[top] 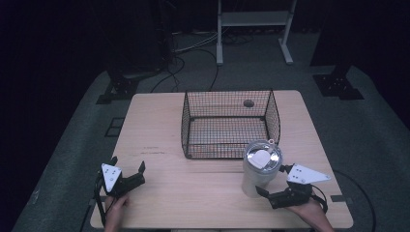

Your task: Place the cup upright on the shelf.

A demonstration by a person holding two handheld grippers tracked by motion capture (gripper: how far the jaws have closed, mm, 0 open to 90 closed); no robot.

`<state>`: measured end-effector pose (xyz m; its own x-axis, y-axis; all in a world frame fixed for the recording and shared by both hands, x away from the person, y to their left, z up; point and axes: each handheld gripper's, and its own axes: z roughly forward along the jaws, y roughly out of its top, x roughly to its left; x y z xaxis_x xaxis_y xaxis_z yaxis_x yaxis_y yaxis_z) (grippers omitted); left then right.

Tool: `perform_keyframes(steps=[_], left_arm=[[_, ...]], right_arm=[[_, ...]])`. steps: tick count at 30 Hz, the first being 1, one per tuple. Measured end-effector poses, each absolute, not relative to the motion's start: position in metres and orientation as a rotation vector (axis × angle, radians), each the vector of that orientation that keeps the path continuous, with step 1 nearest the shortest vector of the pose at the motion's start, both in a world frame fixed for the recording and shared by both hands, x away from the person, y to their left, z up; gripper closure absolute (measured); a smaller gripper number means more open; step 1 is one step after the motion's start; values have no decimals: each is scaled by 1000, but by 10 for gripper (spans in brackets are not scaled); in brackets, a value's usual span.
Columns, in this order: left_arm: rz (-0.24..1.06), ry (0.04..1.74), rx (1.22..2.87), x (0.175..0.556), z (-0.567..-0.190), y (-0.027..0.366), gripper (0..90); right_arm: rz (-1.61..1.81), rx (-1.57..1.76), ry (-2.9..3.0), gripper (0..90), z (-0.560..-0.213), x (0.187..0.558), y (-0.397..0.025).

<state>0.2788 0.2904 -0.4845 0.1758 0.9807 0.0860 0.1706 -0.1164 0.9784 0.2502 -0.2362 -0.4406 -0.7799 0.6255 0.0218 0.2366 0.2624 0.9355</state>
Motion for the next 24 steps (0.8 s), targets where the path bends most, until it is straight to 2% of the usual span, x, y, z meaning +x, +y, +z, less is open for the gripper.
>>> perform_keyframes(steps=[14,24], left_arm=[[1063,1159,1494,279,-484,291,0],[1061,1157,1494,279,-485,291,0]], right_arm=[[1534,786,2138,34,-449,261,-223],[1550,775,2102,74,-453,266,-217]])
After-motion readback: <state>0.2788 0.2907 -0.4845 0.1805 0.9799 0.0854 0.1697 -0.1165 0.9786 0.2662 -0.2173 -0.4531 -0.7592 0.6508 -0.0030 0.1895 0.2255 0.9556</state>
